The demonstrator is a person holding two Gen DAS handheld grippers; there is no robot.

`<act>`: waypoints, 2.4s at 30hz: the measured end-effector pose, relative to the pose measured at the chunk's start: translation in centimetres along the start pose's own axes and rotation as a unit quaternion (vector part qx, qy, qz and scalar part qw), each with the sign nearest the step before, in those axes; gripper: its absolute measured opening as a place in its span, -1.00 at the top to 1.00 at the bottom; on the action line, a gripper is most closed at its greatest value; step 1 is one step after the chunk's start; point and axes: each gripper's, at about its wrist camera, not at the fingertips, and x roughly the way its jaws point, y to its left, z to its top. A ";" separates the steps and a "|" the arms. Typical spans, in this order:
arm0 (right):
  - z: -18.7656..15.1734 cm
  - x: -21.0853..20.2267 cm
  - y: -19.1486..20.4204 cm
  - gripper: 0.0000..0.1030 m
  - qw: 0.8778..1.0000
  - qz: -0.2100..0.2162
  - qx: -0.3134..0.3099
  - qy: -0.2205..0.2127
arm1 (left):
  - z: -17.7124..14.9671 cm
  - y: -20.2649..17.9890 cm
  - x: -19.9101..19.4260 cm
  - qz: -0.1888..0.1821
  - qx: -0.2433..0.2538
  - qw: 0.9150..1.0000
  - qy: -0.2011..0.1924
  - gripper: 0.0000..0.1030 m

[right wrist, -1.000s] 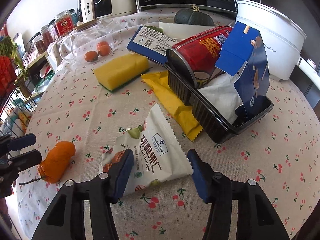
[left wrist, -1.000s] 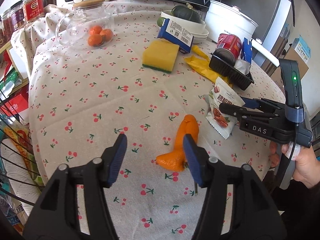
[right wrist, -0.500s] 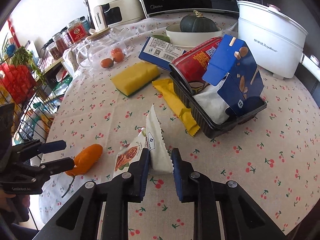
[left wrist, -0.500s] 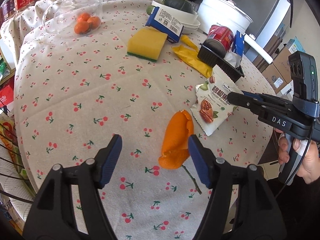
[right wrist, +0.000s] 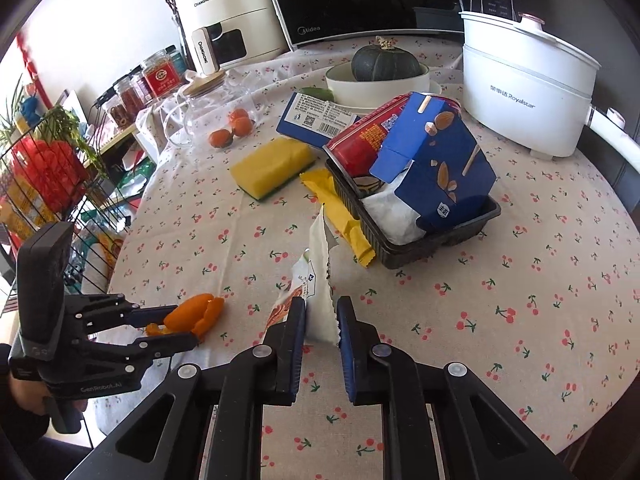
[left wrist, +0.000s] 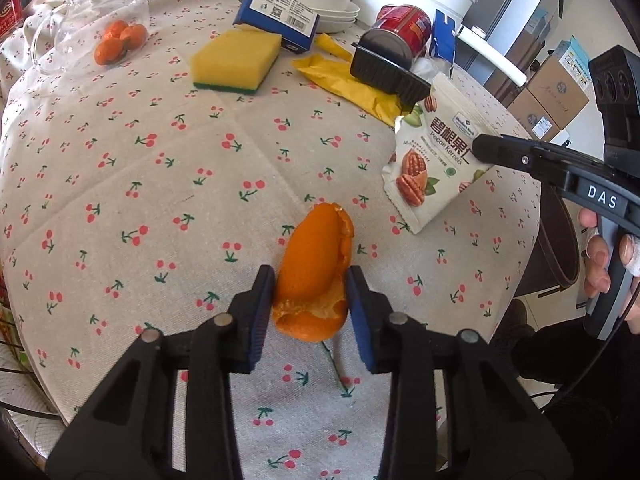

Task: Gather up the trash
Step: 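Lift the pepper and snack bag and carry both over the brown bin, then open the left tool to drop the pepper while the right tool releases the bag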

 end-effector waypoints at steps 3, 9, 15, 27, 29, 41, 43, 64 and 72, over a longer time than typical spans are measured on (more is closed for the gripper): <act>-0.3 -1.0 -0.5 0.68 1.000 -0.002 -0.001 -0.004 | -0.1 -0.1 -0.2 0.005 -0.002 1.000 -0.004 0.34; -1.3 -3.6 -2.1 0.68 1.000 -0.006 -0.008 -0.013 | -0.3 -0.5 -0.4 0.015 0.000 1.000 -0.015 0.40; -2.7 -7.8 -4.6 0.68 0.999 -0.008 -0.006 -0.031 | 0.2 -1.2 -1.3 0.018 -0.022 0.999 -0.019 0.52; -5.4 -14.9 -11.2 0.68 0.995 -0.037 0.059 -0.065 | 2.2 -7.7 -1.8 0.002 0.019 0.999 -0.032 0.54; -6.0 -15.7 -12.4 0.68 0.994 -0.043 0.072 -0.066 | 2.9 -8.8 -1.8 -0.009 0.014 0.999 -0.037 0.54; -11.1 -19.9 -21.5 0.68 0.980 -0.095 0.164 -0.065 | 6.2 -22.3 1.1 -0.090 0.105 0.989 -0.043 0.54; -12.0 -20.5 -22.9 0.68 0.977 -0.102 0.178 -0.062 | 6.5 -24.4 2.1 -0.100 0.121 0.987 -0.040 0.54; -19.1 -23.2 -29.3 0.68 0.960 -0.162 0.226 -0.017 | 5.3 -38.2 9.6 -0.126 0.240 0.963 -0.015 0.50; -19.0 -22.8 -29.3 0.68 0.961 -0.168 0.220 -0.006 | 5.5 -37.9 8.2 -0.057 0.247 0.964 -0.079 -0.65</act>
